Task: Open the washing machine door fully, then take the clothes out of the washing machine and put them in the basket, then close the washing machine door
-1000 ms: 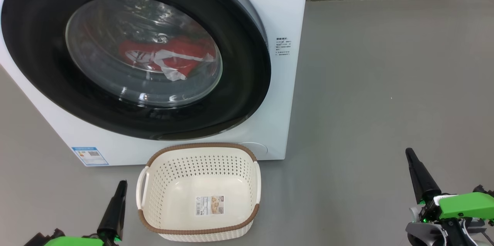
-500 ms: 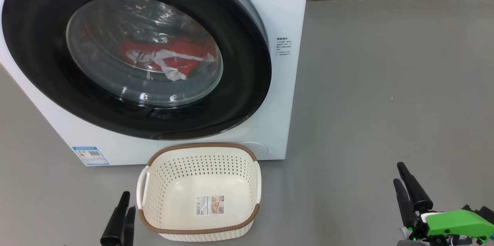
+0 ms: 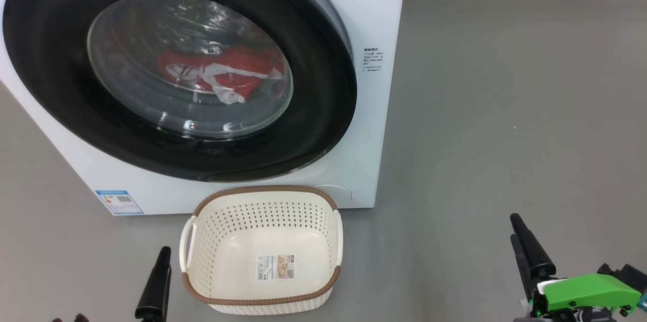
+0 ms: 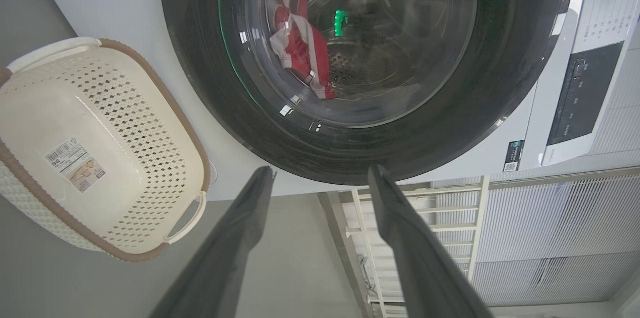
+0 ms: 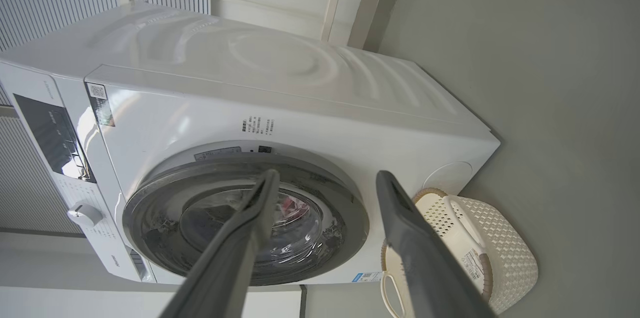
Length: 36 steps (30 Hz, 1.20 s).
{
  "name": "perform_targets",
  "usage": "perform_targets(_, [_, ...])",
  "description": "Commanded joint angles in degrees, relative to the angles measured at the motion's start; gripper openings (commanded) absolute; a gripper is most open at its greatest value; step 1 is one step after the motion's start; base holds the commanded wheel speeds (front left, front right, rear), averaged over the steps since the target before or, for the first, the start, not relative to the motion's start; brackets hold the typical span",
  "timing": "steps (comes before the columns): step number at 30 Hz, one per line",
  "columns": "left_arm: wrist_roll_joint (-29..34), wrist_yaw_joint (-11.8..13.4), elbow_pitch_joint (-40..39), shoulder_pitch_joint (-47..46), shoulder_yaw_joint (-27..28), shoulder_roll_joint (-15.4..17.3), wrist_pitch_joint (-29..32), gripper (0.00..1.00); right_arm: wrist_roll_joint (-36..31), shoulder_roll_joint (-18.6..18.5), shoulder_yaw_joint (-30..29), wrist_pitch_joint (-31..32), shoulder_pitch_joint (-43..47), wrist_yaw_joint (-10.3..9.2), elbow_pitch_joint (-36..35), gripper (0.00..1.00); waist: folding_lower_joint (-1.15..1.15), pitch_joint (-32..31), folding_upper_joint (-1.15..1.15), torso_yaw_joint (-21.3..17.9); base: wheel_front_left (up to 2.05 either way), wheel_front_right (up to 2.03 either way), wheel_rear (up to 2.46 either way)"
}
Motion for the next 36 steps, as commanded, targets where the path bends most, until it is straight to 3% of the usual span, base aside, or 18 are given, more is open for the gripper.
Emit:
perform_targets(1, [1.9, -0.1, -2.0, -0.1, 0.4, 1.0, -0.7, 1.0, -1.5, -0.9, 0.5, -0.6, -1.3, -0.01, -1.5, 1.0, -0.01, 0.0, 0.0, 0.0, 0.0, 0.0, 0.0])
perform_targets(20, [19.8, -0.2, -4.7, 1.2, 0.4, 0.8, -4.0, 1.0, -14.3, -1.8, 3.3, -3.8, -1.4, -0.02, -0.8, 1.0, -0.01, 0.3, 0.0, 0.2, 0.0, 0.0, 0.0])
perform_targets(36, [34.9, 0.4, -7.1, 2.3, 0.0, 0.9, -6.8, 1.0, -29.5, -2.2, 4.6, -6.7, -1.4, -0.02, 1.4, 1.0, -0.01, 0.4, 0.0, 0.3, 0.0, 0.0, 0.0])
